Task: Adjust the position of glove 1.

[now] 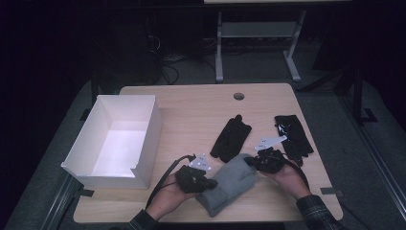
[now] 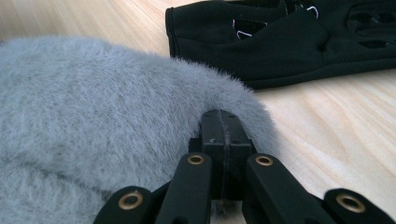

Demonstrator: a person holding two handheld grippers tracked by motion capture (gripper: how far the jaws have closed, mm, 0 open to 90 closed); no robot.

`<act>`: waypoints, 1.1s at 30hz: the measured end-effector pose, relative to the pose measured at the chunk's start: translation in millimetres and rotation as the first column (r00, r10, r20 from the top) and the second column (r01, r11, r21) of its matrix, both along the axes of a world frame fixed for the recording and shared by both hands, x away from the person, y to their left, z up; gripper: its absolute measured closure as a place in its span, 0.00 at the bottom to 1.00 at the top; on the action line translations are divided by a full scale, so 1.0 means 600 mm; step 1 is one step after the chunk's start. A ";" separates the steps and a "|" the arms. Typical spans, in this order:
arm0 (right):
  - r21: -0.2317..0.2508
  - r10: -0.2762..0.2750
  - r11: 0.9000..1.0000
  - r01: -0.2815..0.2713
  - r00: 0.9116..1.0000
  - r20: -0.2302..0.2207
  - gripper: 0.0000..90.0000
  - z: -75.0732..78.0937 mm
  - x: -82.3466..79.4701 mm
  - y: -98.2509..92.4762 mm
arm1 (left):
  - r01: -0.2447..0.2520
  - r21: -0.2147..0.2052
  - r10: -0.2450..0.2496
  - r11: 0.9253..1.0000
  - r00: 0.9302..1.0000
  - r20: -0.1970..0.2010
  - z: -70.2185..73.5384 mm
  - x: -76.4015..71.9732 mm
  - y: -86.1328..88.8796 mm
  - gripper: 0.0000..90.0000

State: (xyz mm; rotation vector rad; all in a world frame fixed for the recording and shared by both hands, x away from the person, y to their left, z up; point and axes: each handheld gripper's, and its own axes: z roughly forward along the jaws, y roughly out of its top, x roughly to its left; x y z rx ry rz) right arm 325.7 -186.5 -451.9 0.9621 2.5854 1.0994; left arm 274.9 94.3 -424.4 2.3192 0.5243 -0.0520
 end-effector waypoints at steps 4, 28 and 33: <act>0.021 0.001 1.000 -0.002 1.000 0.030 1.00 0.008 -0.004 -0.005 | -0.003 -0.051 0.003 0.999 1.000 -0.013 0.013 0.007 0.011 0.99; 0.014 -0.094 0.995 0.094 0.995 0.045 0.89 0.004 -0.001 -0.070 | 0.049 -0.033 -0.049 0.998 0.999 -0.015 -0.007 0.085 -0.074 0.15; -0.004 -0.103 0.995 0.103 0.994 0.035 0.87 -0.007 0.004 -0.075 | 0.068 0.017 -0.067 0.998 0.998 -0.015 -0.013 0.087 -0.092 0.14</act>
